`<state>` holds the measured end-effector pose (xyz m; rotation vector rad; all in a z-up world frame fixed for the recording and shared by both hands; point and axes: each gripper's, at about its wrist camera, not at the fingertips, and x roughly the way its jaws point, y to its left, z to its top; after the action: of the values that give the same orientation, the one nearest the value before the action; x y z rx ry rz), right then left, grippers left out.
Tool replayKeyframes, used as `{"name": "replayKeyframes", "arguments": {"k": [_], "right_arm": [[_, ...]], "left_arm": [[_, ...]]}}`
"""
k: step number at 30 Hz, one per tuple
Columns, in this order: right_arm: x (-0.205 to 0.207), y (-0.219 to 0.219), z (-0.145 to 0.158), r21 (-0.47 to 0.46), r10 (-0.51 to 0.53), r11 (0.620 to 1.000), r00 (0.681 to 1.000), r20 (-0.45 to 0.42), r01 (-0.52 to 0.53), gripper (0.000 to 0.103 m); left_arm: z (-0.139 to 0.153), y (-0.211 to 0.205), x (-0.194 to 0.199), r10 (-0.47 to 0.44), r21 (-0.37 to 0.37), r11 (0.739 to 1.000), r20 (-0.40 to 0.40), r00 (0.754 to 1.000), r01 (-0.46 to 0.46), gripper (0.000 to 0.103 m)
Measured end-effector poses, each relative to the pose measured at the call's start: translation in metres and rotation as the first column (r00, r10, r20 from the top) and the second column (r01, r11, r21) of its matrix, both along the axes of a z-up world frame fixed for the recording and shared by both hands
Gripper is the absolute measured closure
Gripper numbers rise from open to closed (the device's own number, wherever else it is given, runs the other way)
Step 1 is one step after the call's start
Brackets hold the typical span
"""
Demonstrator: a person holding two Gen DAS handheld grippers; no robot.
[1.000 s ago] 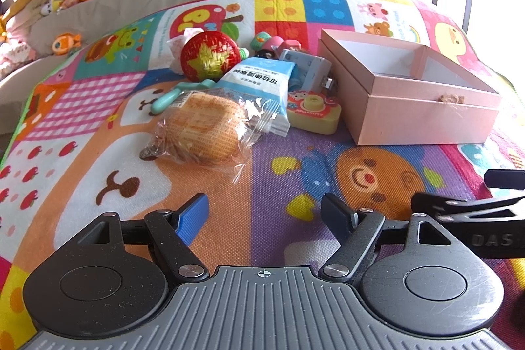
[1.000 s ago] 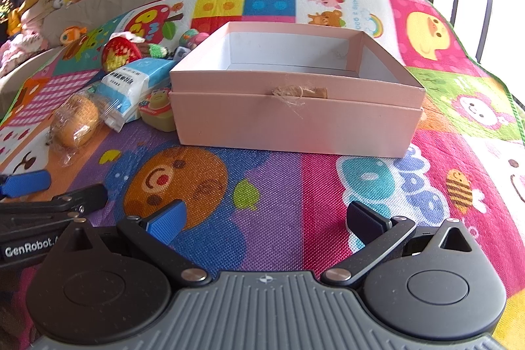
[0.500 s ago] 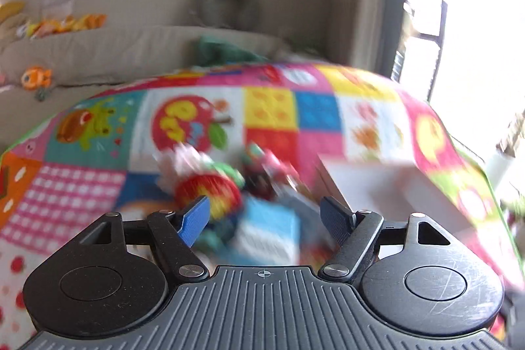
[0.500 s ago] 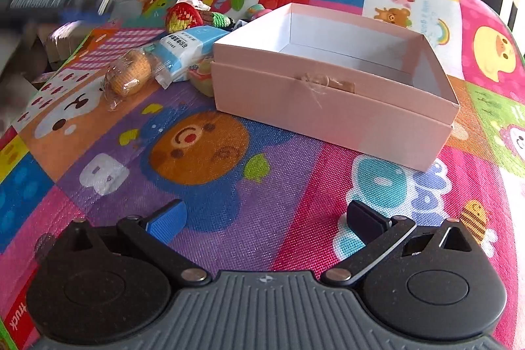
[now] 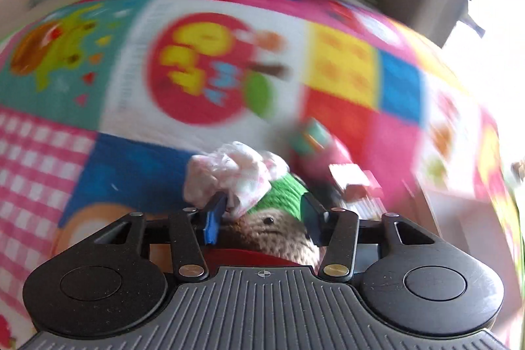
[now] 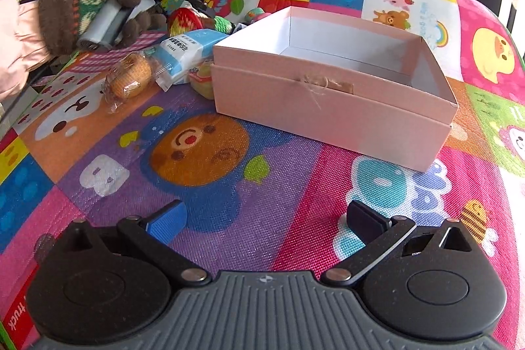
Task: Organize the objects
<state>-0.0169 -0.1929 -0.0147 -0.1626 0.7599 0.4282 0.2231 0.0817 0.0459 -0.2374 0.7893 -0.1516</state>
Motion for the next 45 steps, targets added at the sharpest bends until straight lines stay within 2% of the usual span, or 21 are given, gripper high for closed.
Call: {"name": "replayKeyframes", "arguments": {"k": [3, 7, 10, 13, 15, 17, 20, 23, 24, 27, 30, 32, 34, 36, 41, 44, 45], "right_arm": [[0.001, 0.0, 0.0, 0.001, 0.001, 1.0, 1.0, 0.0, -0.001, 0.0], [0.002, 0.0, 0.001, 0.001, 0.001, 1.0, 1.0, -0.001, -0.001, 0.0], [0.003, 0.0, 0.002, -0.003, 0.008, 1.0, 1.0, -0.007, -0.008, 0.0], [0.01, 0.0, 0.006, -0.014, 0.052, 0.999, 0.998, -0.033, -0.052, 0.0], [0.018, -0.001, 0.013, -0.004, 0.074, 0.997, 0.994, -0.077, -0.075, 0.0], [0.023, -0.004, 0.028, 0.032, 0.051, 0.998, 0.995, -0.091, -0.048, 0.0], [0.017, -0.003, 0.073, 0.067, 0.044, 0.997, 0.999, 0.0, -0.044, 0.0], [0.019, 0.014, 0.123, 0.089, 0.07, 0.993, 0.991, 0.113, -0.08, 0.0], [0.037, 0.026, 0.14, 0.09, 0.061, 0.993, 0.99, 0.127, -0.073, 0.0], [0.103, 0.066, 0.165, 0.132, 0.022, 0.991, 0.998, 0.055, -0.029, 0.0], [0.186, 0.111, 0.156, 0.098, -0.035, 0.994, 0.999, -0.031, 0.038, 0.0], [0.239, 0.141, 0.135, 0.034, -0.096, 0.995, 0.993, -0.068, 0.098, 0.0], [0.28, 0.167, 0.103, -0.046, -0.147, 0.989, 0.985, -0.089, 0.143, 0.012], [0.312, 0.186, 0.077, -0.093, -0.179, 0.981, 0.976, -0.122, 0.169, 0.018], [0.357, 0.204, 0.035, -0.193, -0.239, 0.958, 0.963, -0.123, 0.213, 0.034], [0.357, 0.205, 0.027, -0.162, -0.181, 0.975, 0.966, -0.187, 0.151, 0.053], [0.352, 0.205, 0.028, -0.159, -0.182, 0.976, 0.963, -0.2, 0.151, 0.055]], "left_arm": [[0.001, -0.019, -0.044, -0.094, 0.043, 0.995, -0.017, 0.995, 0.094, 0.045], [-0.003, -0.027, -0.098, -0.203, -0.054, 0.978, -0.052, 0.978, 0.2, 0.043], [-0.001, -0.032, -0.126, -0.246, -0.074, 0.967, -0.032, 0.969, 0.243, 0.044], [0.014, -0.019, -0.141, -0.191, -0.125, 0.972, 0.093, 0.977, 0.201, 0.047], [0.026, -0.003, -0.153, -0.11, -0.147, 0.979, 0.191, 0.975, 0.139, 0.047], [0.031, 0.013, -0.167, -0.03, -0.162, 0.984, 0.241, 0.97, 0.071, 0.047], [0.028, 0.034, -0.192, 0.048, -0.188, 0.982, 0.261, 0.964, 0.002, 0.047], [0.018, 0.043, -0.22, 0.078, -0.179, 0.984, 0.327, 0.942, -0.02, 0.047], [0.016, 0.045, -0.23, 0.09, -0.179, 0.984, 0.356, 0.93, -0.027, 0.047], [0.004, 0.046, -0.246, 0.126, -0.208, 0.978, 0.445, 0.887, -0.035, 0.047], [-0.01, 0.047, -0.25, 0.169, -0.277, 0.961, 0.496, 0.852, -0.029, 0.047], [-0.015, 0.048, -0.25, 0.194, -0.283, 0.958, 0.516, 0.834, -0.048, 0.047], [-0.018, 0.052, -0.251, 0.217, -0.286, 0.956, 0.525, 0.823, -0.069, 0.047], [-0.021, 0.055, -0.25, 0.229, -0.304, 0.95, 0.515, 0.826, -0.073, 0.047], [-0.026, 0.06, -0.242, 0.229, -0.33, 0.941, 0.477, 0.849, -0.069, 0.047], [-0.029, 0.067, -0.241, 0.251, -0.362, 0.929, 0.461, 0.851, -0.078, 0.047], [-0.03, 0.069, -0.242, 0.26, -0.374, 0.924, 0.457, 0.85, -0.082, 0.047]]}}
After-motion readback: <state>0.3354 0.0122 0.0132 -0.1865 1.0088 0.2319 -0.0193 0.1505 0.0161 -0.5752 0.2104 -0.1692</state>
